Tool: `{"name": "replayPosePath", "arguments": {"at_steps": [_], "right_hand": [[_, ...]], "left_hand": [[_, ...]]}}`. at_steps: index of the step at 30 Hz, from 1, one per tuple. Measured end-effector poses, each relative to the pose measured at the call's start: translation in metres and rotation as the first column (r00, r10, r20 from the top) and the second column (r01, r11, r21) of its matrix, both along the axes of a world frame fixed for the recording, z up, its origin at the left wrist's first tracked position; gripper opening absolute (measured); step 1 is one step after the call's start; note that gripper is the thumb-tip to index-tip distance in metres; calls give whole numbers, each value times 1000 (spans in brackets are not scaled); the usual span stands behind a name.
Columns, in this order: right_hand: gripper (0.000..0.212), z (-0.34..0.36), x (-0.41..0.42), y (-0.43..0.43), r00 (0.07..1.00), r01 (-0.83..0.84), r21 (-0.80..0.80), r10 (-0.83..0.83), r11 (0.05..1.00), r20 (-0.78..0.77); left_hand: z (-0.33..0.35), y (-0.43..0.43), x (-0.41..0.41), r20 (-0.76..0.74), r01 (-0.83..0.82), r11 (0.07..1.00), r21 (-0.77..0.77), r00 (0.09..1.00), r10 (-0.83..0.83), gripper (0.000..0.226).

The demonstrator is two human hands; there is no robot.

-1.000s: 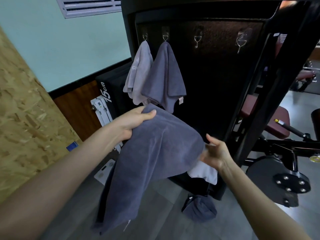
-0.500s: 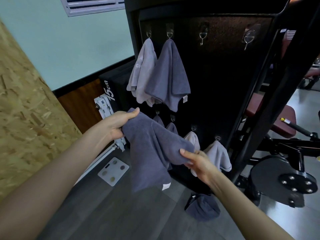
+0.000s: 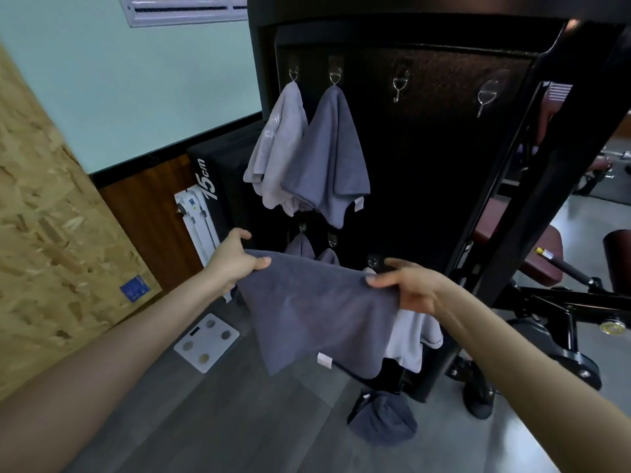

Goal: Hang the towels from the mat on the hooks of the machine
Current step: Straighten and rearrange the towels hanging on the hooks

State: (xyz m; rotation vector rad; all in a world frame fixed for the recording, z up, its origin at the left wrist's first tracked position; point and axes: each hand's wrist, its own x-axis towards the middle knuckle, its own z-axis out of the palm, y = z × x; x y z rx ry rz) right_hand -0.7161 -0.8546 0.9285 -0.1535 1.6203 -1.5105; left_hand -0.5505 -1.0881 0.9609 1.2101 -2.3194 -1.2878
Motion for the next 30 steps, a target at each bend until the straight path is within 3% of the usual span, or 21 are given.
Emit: {"name": "replayPosePath", "arguments": {"at_steps": [1, 3, 5, 6, 8, 10, 14, 15, 17, 18, 20, 23, 27, 30], "right_hand": [[80, 1, -1, 3, 998, -24, -1, 24, 1000, -65], [79, 4, -1, 4, 921, -58, 98, 91, 994, -380], [66, 14, -9, 3, 689, -18, 161, 130, 987, -713], [59, 20, -15, 2, 573, 10, 168, 131, 986, -809], [49, 38, -26, 0, 449, 59, 148, 106, 987, -887], [43, 53, -33, -4, 397, 82, 111, 70, 990, -915], [31, 78, -51, -22, 510, -67, -83, -38, 994, -859], [30, 85, -58, -28, 527, -95, -107, -41, 990, -849], [30, 99, -72, -40, 511, -126, -93, -15, 988, -860], [29, 106, -78, -44, 488, -138, -61, 14, 989, -873], [27, 119, -88, -50, 448, -154, 12, 80, 988, -890], [24, 138, -102, -53, 411, -189, 60, 134, 980, -902], [29, 160, -124, -56, 434, -171, 60, 130, 983, -892], [29, 175, -142, -62, 507, -154, -3, 77, 988, -859]], "left_hand": [[1, 1, -3, 20, -1, 1000, 10, 1000, 0, 67], [5, 2, -8, 104, 35, 997, 64, 994, -41, 57], [7, 4, -14, 191, 92, 984, 154, 974, -121, 44], [8, 5, -17, 212, 108, 970, 217, 965, -155, 39], [7, 5, -23, 216, 110, 930, 350, 957, -194, 32], [3, 3, -31, 199, 106, 893, 438, 957, -212, 26], [-5, 0, -53, 283, 163, 890, 427, 910, -302, 29], [-4, 2, -60, 329, 212, 905, 368, 881, -340, 30], [2, 6, -79, 349, 345, 935, 85, 868, -353, 21], [7, 7, -91, 266, 380, 920, -98, 901, -344, 12], [21, 11, -113, -39, 330, 878, -347, 930, -365, 15], [56, 20, -148, -325, 267, 812, -519, 817, -476, 27], [96, 35, -193, -498, 487, 811, -325, 641, -585, 37], [108, 36, -225, -535, 609, 777, -158, 609, -586, 33]]}}
